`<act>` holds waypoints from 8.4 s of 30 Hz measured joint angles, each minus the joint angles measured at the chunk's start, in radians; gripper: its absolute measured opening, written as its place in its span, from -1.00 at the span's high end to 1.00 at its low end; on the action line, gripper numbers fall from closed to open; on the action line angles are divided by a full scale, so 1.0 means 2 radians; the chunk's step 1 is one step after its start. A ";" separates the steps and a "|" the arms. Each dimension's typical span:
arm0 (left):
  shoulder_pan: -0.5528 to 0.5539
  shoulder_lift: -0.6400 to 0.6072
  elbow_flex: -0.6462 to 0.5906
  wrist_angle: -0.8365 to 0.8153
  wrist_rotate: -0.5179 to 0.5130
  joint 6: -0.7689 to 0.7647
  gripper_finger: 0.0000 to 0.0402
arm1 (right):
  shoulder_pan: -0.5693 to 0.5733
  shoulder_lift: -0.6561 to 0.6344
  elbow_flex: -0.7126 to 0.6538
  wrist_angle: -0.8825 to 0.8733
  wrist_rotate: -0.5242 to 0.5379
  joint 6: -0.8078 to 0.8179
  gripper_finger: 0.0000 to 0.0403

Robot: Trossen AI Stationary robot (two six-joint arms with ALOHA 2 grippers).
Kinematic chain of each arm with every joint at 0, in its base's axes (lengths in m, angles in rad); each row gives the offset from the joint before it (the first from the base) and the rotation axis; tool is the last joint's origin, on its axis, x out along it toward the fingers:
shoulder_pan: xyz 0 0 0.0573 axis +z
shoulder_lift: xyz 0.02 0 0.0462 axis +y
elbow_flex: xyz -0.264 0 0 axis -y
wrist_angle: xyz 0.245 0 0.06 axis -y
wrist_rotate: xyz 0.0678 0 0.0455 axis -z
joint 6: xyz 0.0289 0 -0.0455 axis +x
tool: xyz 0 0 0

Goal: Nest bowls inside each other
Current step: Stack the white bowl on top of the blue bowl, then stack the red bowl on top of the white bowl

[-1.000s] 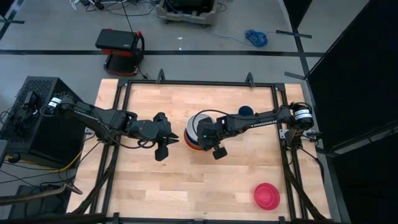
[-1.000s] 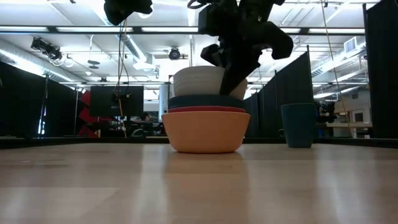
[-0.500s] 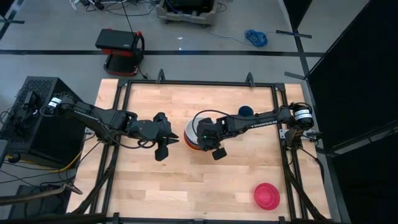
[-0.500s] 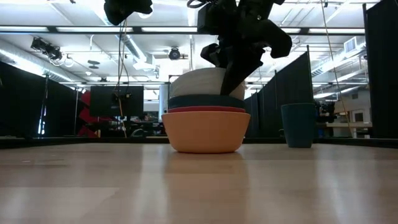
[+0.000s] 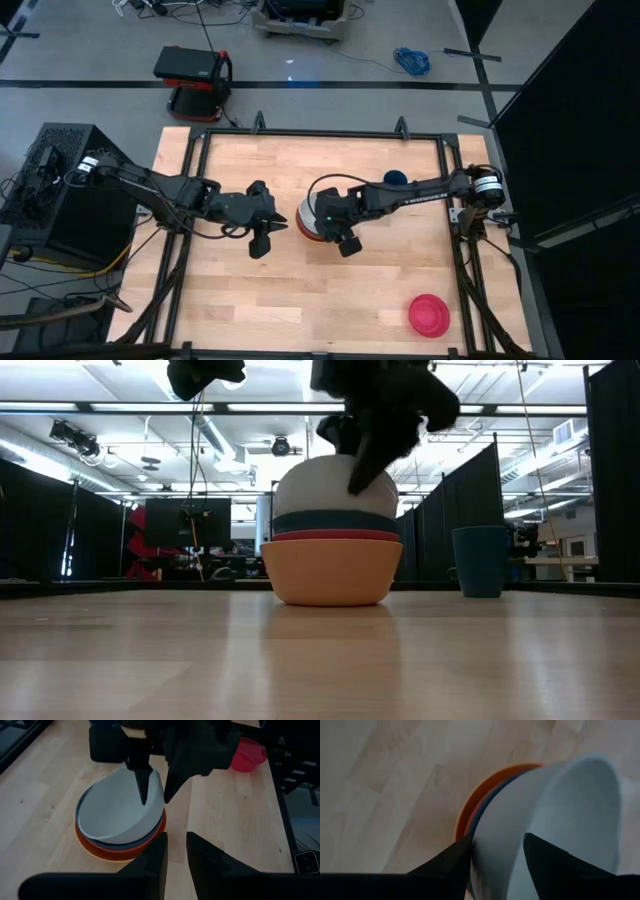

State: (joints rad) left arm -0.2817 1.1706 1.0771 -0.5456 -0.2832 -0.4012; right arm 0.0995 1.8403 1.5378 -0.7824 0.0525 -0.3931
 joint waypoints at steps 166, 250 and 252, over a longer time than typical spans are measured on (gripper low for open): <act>0.000 0.000 0.000 -0.004 0.000 0.002 0.71 | 0.005 -0.010 0.031 -0.070 -0.015 0.064 0.98; -0.003 0.000 0.000 -0.015 -0.001 0.002 0.71 | 0.103 -0.007 0.091 -0.024 -0.064 0.144 1.00; -0.007 0.000 0.000 -0.015 -0.002 0.000 0.71 | 0.110 -0.008 0.077 -0.021 -0.055 0.156 1.00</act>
State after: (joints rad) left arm -0.2952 1.1709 1.0770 -0.5747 -0.2866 -0.4017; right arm 0.3203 1.8242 1.6918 -0.8243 -0.0574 -0.0803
